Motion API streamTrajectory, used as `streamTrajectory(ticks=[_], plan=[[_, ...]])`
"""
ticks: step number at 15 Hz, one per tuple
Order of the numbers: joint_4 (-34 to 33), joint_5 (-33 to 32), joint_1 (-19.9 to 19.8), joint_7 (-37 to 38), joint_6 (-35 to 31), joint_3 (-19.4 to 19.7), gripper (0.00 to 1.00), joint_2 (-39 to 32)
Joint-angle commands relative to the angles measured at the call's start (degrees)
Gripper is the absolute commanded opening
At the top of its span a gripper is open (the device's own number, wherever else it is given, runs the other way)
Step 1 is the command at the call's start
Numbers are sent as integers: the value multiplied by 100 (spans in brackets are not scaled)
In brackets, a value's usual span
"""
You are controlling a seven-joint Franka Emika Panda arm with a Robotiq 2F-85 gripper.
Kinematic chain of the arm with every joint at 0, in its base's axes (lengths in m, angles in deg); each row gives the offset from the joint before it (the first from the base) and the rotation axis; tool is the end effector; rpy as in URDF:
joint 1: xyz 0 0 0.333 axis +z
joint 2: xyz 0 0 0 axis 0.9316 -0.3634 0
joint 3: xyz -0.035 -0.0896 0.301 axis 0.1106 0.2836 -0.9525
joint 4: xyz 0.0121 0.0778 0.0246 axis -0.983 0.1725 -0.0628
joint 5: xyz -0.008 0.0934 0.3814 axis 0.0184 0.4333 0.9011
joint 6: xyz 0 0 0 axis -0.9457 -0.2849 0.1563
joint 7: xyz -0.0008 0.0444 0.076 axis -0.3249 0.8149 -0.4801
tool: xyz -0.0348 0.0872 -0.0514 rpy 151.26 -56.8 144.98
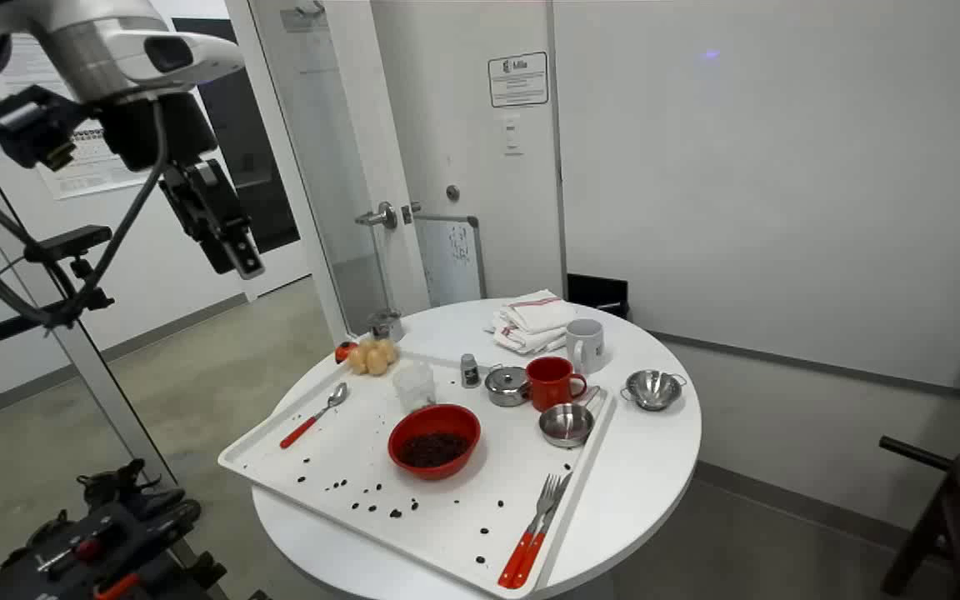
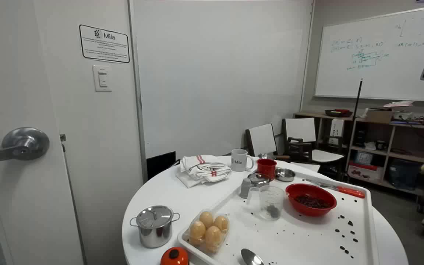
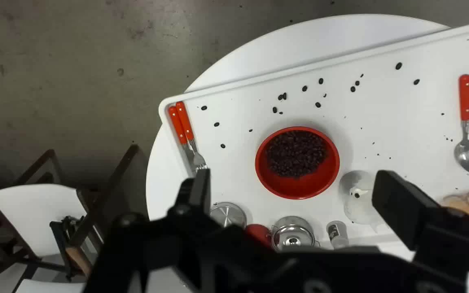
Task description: Pour the contents of the cup into the bowl
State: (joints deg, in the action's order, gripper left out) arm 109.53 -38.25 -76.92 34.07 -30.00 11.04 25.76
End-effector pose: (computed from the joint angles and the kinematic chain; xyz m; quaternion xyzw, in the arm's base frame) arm 0.3278 -0.0513 0.4768 0.9914 -0.0920 0.0531 0.0767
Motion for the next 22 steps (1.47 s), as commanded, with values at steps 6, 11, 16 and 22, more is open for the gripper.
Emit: streamTrajectory(ticks=[6,11,16,22], plan=[[-248,60,109,196,154,-72,100,-683],[-129,-16,116,226,70,-46,100,-712],[-527,339,59,1445,501,-371,100,-1181],[-1364,1209,127,3209,419,-732,100,-2386]])
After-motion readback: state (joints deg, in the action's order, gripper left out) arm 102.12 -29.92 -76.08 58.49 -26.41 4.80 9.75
